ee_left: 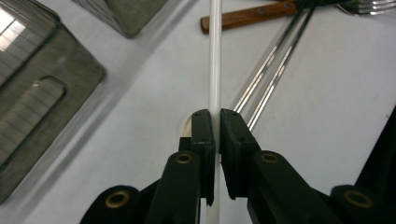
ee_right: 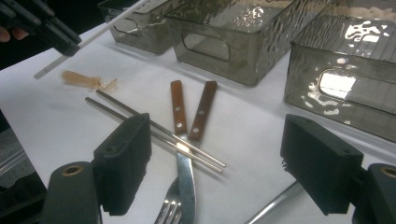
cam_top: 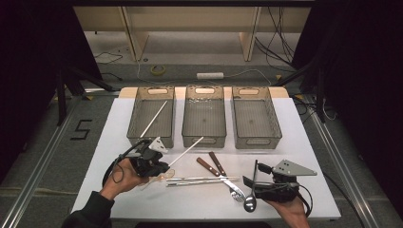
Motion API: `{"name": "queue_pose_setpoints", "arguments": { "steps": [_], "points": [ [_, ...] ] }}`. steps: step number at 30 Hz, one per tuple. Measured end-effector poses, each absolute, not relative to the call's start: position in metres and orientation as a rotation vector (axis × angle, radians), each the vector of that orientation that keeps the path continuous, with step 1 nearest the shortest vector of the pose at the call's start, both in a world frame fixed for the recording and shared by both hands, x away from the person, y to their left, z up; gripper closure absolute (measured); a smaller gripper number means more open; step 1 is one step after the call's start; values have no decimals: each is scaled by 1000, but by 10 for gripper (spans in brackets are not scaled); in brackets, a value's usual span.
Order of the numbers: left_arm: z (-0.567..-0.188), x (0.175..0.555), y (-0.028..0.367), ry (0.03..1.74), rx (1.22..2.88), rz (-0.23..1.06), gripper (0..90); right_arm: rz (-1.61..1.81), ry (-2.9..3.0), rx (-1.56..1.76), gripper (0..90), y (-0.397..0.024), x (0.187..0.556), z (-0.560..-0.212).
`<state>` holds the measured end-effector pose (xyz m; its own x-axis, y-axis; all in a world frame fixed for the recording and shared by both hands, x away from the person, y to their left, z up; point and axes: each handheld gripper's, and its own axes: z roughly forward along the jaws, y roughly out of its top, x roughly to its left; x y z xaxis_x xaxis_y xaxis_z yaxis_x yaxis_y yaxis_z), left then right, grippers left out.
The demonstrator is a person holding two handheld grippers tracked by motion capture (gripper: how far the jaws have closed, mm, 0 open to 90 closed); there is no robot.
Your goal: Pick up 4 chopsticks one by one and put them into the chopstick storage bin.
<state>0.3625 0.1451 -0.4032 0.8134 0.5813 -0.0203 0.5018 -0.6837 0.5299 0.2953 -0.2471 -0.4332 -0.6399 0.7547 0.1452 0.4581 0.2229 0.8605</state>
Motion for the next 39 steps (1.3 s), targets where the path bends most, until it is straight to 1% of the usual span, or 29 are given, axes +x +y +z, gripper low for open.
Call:
{"name": "queue_pose_setpoints", "arguments": {
  "steps": [14, 23, 30, 39],
  "points": [
    [-375, 388, 162, 899, 2332, 309, 842, 1379, 2201, 1138, 257, -246, 296, -434],
    [-368, 408, 170, 965, 2272, 352, 842, 1383, 2199, 1140, 257, -247, 295, -434],
    [-358, 425, 179, 1009, 2214, 414, 842, 1381, 2201, 1143, 257, -247, 296, -435],
    [-346, 448, 188, 1067, 2166, 449, 842, 1384, 2198, 1146, 257, -248, 296, -435]
  ]
}}
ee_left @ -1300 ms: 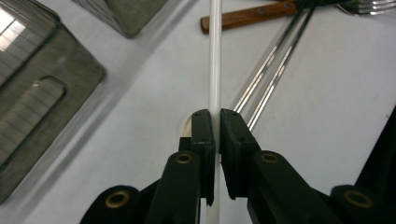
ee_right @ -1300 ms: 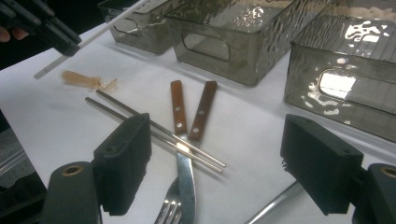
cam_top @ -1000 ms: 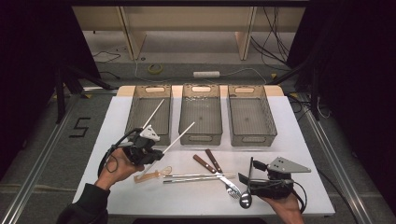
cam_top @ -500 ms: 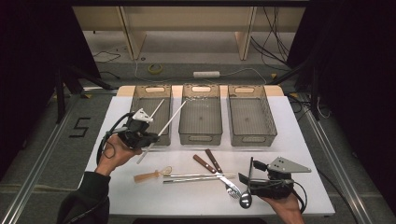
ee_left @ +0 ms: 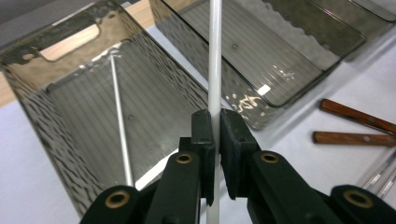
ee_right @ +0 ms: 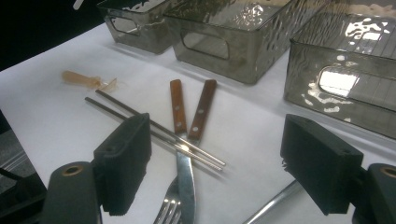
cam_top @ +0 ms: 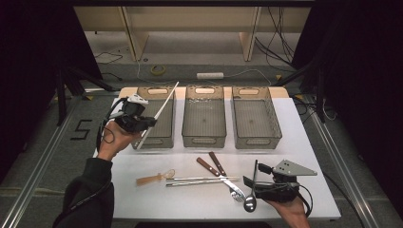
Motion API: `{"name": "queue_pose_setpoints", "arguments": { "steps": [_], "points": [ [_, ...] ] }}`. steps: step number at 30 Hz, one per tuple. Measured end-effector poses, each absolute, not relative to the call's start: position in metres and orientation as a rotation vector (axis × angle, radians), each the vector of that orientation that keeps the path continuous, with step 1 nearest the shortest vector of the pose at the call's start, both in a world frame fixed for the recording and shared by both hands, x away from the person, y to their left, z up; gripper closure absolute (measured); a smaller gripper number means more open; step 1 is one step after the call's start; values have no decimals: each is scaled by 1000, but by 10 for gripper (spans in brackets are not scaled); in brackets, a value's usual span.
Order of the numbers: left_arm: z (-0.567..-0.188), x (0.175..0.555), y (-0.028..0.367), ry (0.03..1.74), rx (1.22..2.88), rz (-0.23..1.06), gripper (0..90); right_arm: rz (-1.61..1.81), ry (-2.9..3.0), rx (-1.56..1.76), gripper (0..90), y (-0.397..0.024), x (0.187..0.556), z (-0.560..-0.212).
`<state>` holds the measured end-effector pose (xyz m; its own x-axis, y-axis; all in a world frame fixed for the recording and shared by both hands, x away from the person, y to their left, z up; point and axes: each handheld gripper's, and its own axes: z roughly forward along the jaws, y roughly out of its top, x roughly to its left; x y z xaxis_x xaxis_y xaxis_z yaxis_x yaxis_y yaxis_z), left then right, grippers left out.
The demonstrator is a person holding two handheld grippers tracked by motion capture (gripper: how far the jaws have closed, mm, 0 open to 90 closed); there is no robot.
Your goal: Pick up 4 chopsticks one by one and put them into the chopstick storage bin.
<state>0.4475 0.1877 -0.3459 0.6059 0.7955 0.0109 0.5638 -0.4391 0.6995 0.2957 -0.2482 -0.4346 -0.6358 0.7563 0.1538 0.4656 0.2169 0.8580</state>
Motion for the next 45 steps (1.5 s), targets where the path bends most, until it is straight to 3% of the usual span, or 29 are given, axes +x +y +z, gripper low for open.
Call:
{"name": "queue_pose_setpoints", "arguments": {
  "steps": [17, 27, 45],
  "points": [
    [-341, 485, 202, 1152, 2111, 560, 842, 1387, 2202, 1143, 257, -247, 297, -435],
    [-359, 503, 204, 1207, 2114, 604, 842, 1390, 2205, 1145, 256, -247, 297, -435],
    [-388, 505, 212, 1260, 2072, 575, 841, 1390, 2204, 1140, 256, -248, 296, -435]
  ]
}}
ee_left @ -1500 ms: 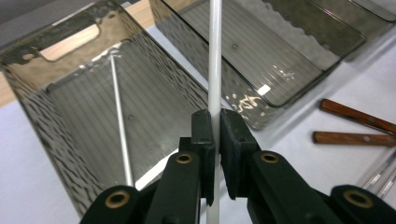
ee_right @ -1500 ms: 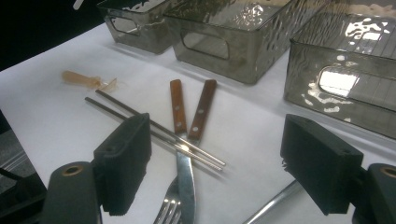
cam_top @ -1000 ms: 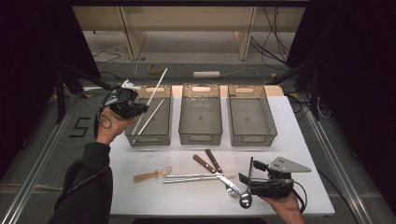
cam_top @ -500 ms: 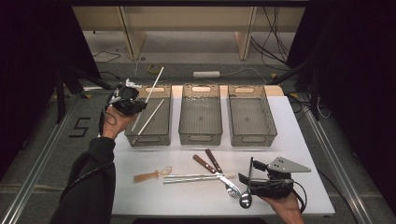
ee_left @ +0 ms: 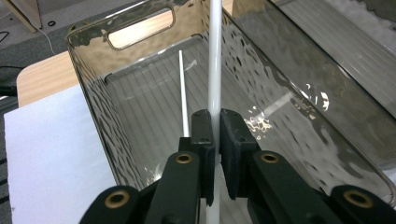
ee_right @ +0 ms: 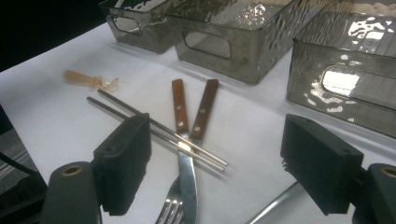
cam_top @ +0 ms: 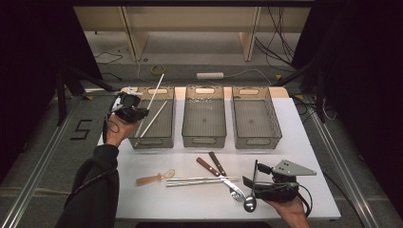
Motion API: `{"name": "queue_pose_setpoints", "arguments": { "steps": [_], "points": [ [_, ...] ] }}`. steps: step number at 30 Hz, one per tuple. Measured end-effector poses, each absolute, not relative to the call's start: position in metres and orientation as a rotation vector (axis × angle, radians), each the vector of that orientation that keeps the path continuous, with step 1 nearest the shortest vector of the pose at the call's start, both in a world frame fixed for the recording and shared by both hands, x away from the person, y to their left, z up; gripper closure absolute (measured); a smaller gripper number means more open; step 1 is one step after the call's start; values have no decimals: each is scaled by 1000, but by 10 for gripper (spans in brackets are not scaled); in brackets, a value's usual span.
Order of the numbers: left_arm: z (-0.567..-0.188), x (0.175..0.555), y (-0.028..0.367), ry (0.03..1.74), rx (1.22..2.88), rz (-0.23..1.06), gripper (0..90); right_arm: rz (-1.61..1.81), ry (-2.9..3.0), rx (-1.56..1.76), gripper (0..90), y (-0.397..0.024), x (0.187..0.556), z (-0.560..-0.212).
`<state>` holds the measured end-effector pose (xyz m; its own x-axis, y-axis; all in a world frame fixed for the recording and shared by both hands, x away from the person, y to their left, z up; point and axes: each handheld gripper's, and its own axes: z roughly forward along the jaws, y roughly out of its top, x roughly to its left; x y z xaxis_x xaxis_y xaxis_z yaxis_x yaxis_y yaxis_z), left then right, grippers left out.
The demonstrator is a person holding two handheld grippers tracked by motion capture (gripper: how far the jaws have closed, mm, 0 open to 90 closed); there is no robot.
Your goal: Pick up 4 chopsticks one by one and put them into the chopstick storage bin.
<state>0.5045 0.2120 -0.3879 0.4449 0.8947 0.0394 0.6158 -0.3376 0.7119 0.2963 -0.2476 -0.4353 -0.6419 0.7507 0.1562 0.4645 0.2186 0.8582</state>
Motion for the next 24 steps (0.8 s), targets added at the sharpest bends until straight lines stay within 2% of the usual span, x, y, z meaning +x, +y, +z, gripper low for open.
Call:
{"name": "queue_pose_setpoints", "arguments": {
  "steps": [24],
  "points": [
    [-414, 506, 212, 1290, 2117, 550, 837, 1391, 2206, 1141, 257, -247, 296, -435]
  ]
}}
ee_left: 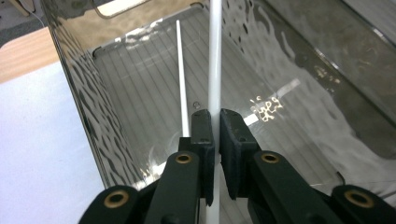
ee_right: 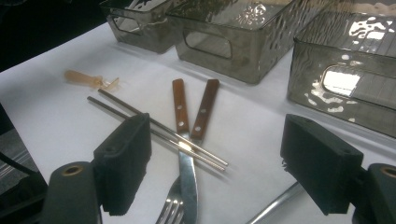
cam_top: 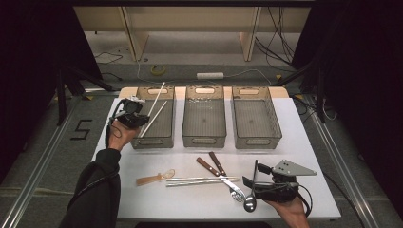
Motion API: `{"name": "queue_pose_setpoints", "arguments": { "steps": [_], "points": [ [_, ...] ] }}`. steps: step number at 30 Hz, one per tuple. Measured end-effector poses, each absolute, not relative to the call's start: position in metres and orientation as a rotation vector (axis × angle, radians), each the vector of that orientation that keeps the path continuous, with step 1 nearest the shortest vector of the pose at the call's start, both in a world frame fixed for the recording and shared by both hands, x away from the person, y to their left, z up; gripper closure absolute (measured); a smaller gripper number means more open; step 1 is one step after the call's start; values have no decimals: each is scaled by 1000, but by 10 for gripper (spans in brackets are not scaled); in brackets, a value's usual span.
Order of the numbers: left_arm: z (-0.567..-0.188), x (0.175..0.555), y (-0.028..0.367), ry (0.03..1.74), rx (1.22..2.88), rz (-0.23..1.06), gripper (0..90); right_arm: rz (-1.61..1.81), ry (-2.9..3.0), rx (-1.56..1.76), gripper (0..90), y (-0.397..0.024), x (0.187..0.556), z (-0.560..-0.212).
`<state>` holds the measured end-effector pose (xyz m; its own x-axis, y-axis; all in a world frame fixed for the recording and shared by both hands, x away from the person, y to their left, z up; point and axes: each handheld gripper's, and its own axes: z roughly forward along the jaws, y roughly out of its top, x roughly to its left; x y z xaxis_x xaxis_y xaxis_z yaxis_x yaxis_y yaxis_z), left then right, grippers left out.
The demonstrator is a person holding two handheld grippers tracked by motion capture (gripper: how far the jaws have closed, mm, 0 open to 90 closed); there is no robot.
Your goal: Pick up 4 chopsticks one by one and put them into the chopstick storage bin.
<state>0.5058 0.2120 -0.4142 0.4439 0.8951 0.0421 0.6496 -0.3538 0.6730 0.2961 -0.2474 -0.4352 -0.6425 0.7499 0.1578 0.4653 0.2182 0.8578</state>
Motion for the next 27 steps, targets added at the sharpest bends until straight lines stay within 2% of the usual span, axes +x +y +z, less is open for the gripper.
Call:
{"name": "queue_pose_setpoints", "arguments": {
  "steps": [15, 22, 23, 24, 25, 27],
  "points": [
    [-428, 509, 214, 1343, 2139, 539, 826, 1392, 2206, 1139, 257, -247, 296, -435],
    [-417, 503, 214, 1329, 2101, 512, 692, 1392, 2206, 1139, 257, -247, 296, -435],
    [-414, 501, 212, 1330, 2095, 497, 650, 1392, 2206, 1139, 257, -247, 296, -435],
    [-411, 499, 211, 1330, 2099, 479, 547, 1392, 2206, 1141, 257, -248, 296, -435],
    [-409, 496, 210, 1334, 2089, 469, 547, 1392, 2206, 1141, 257, -248, 296, -435],
    [-404, 488, 207, 1314, 2084, 449, 493, 1393, 2204, 1140, 257, -247, 296, -435]
  ]
}}
